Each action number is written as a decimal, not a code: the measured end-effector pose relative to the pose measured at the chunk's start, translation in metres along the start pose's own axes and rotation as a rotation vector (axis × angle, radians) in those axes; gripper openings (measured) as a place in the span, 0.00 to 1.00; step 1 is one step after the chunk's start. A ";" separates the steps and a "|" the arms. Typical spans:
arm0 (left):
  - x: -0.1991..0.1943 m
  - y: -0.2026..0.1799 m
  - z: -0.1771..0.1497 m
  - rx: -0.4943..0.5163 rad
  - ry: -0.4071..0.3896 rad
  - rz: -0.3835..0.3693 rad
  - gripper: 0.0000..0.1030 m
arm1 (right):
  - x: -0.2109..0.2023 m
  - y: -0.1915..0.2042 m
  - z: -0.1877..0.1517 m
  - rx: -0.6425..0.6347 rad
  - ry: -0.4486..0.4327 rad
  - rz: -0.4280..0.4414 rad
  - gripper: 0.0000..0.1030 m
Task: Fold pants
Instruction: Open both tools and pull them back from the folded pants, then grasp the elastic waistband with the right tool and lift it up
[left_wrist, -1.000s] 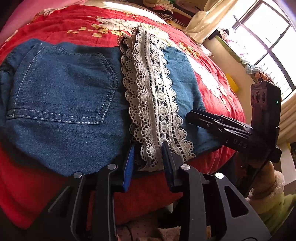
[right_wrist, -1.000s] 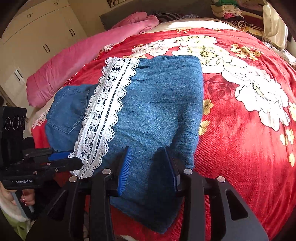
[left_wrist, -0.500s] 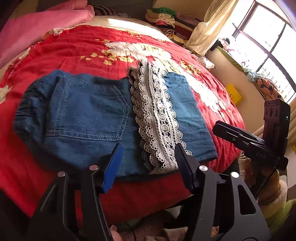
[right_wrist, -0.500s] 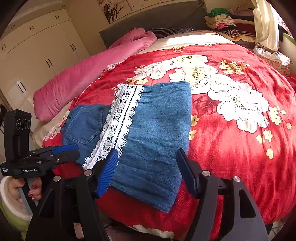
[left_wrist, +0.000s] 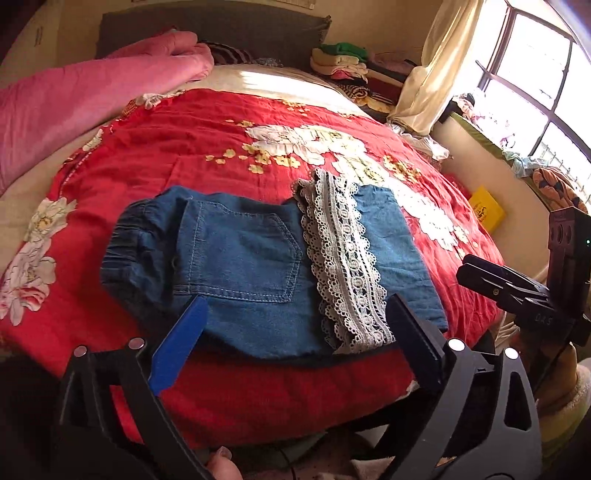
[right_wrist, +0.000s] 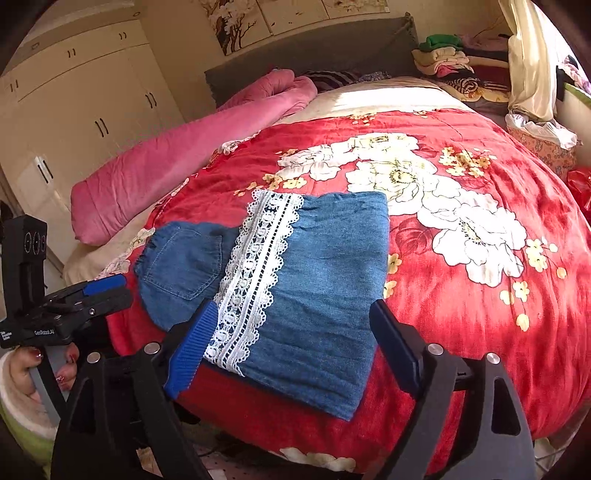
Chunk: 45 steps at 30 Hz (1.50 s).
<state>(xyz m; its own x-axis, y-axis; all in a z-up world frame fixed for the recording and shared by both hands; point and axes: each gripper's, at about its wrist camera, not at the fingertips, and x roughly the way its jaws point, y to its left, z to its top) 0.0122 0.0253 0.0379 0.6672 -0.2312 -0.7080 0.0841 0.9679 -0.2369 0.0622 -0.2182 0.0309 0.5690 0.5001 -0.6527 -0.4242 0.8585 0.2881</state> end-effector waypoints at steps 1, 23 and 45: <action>-0.001 0.002 0.000 -0.005 -0.004 0.004 0.90 | -0.001 0.002 0.001 -0.004 -0.003 -0.004 0.83; -0.008 0.077 -0.015 -0.185 -0.011 0.068 0.90 | 0.045 0.077 0.056 -0.146 0.058 0.104 0.91; 0.038 0.106 -0.015 -0.284 0.023 0.034 0.90 | 0.209 0.184 0.118 -0.441 0.409 0.332 0.92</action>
<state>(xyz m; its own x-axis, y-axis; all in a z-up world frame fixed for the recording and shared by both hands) 0.0357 0.1178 -0.0239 0.6490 -0.2042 -0.7329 -0.1507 0.9097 -0.3870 0.1862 0.0574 0.0307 0.0845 0.5718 -0.8160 -0.8267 0.4975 0.2629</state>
